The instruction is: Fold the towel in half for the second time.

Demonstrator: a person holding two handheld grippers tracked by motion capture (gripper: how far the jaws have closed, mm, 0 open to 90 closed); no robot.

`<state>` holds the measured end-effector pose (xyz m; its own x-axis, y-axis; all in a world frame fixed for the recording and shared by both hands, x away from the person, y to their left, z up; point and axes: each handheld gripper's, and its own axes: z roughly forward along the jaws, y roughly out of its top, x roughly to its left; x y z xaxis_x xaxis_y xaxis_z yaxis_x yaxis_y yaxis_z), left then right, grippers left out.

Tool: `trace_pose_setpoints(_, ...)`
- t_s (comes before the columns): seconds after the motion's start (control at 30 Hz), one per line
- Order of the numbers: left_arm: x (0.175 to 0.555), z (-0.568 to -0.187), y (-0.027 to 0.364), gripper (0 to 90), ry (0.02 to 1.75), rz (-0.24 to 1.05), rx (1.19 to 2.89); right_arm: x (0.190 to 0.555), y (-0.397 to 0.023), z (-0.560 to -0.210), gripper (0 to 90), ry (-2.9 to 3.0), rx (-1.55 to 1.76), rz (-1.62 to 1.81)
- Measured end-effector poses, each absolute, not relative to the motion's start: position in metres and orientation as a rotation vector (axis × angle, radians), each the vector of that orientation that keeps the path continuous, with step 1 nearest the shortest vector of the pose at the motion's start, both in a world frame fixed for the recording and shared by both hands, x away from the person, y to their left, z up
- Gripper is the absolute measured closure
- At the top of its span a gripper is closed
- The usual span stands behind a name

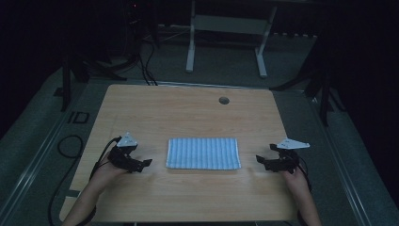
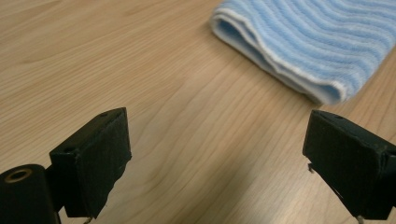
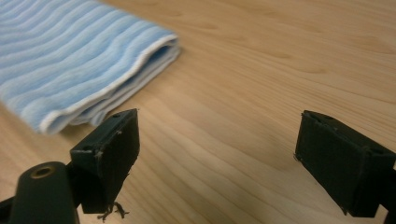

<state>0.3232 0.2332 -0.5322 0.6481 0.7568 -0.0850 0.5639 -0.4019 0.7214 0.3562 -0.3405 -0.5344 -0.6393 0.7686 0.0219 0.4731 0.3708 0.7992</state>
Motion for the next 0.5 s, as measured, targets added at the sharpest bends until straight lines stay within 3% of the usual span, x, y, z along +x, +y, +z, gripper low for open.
trace_pose_setpoints(0.5, 0.298, -0.537, 0.272, 7.9, 1.128, 0.441, 1.95, 0.327, -0.374, -0.531, 13.2, 2.022, 1.251, 1.157)
